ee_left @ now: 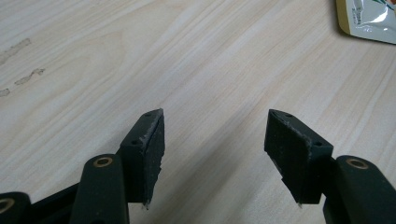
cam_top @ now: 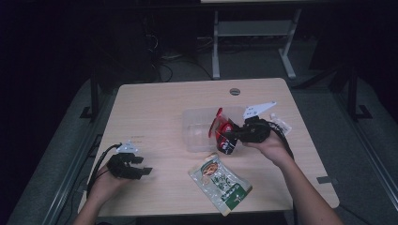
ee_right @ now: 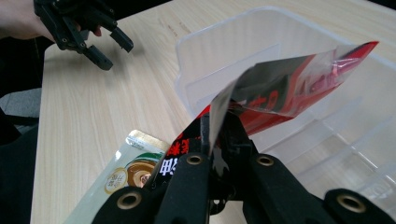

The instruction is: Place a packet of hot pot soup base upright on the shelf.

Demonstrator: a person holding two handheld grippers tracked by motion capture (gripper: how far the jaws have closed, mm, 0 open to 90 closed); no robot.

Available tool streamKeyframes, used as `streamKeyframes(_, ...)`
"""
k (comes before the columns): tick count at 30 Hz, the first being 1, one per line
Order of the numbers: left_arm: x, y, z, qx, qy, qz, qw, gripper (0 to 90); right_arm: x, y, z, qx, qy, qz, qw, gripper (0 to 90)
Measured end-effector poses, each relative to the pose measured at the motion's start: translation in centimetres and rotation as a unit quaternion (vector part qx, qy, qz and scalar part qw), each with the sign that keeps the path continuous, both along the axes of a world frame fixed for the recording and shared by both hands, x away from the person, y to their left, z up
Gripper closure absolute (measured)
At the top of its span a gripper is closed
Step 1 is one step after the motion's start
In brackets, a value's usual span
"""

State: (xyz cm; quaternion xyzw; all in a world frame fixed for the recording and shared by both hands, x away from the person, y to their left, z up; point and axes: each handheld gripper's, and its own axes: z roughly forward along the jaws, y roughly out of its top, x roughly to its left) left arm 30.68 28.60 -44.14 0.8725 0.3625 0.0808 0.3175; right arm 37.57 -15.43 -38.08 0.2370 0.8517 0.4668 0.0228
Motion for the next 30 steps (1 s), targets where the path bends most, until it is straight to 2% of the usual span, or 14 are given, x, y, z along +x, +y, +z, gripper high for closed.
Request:
streamKeyframes(9,0.0,-0.1,-0.1,-0.003,0.005,0.001,1.0000,37.7,1.5,1.0,-0.7,-0.007,0.019,-0.006,0.9998,88.8)
streamKeyframes(16,0.0,-0.2,-0.2,-0.002,0.009,0.000,1.0000,37.5,2.7,1.7,-1.4,0.014,0.028,-0.019,0.9993,87.3)
streamKeyframes(19,0.0,-0.2,-0.2,-0.002,0.009,-0.001,1.0000,37.3,3.0,2.2,-1.6,0.018,0.030,-0.023,0.9991,83.4)
streamKeyframes(23,0.0,-0.2,-0.2,-0.002,0.010,-0.002,0.9999,37.3,2.9,2.6,-1.2,0.021,0.018,-0.028,0.9992,78.5)
streamKeyframes(30,0.0,-0.2,-0.2,0.002,0.006,-0.007,1.0000,37.3,2.0,2.2,-0.3,0.030,0.009,-0.033,0.9990,59.1)
